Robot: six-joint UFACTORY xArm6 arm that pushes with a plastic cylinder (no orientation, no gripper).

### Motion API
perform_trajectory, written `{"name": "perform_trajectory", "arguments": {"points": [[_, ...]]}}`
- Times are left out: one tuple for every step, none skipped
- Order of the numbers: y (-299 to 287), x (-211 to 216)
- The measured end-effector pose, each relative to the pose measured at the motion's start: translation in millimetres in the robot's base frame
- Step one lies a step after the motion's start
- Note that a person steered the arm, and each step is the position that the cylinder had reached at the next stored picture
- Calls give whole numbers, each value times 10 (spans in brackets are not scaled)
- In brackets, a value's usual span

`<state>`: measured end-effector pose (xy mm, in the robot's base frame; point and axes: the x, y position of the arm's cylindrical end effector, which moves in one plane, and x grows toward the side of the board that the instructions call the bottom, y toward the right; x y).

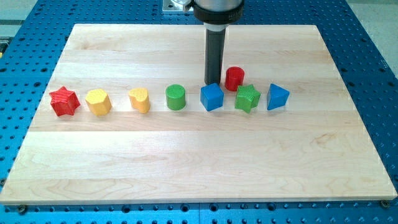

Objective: Move the red circle to the right of the blue triangle

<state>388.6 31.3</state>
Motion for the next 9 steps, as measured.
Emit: {"name": "perform_trajectory", "arguments": {"points": [[459, -63], [1059, -83], [1265, -281], [1578, -321], [1607, -125], [1713, -57], [2177, -162], [2191, -196], [2155, 141]]}}
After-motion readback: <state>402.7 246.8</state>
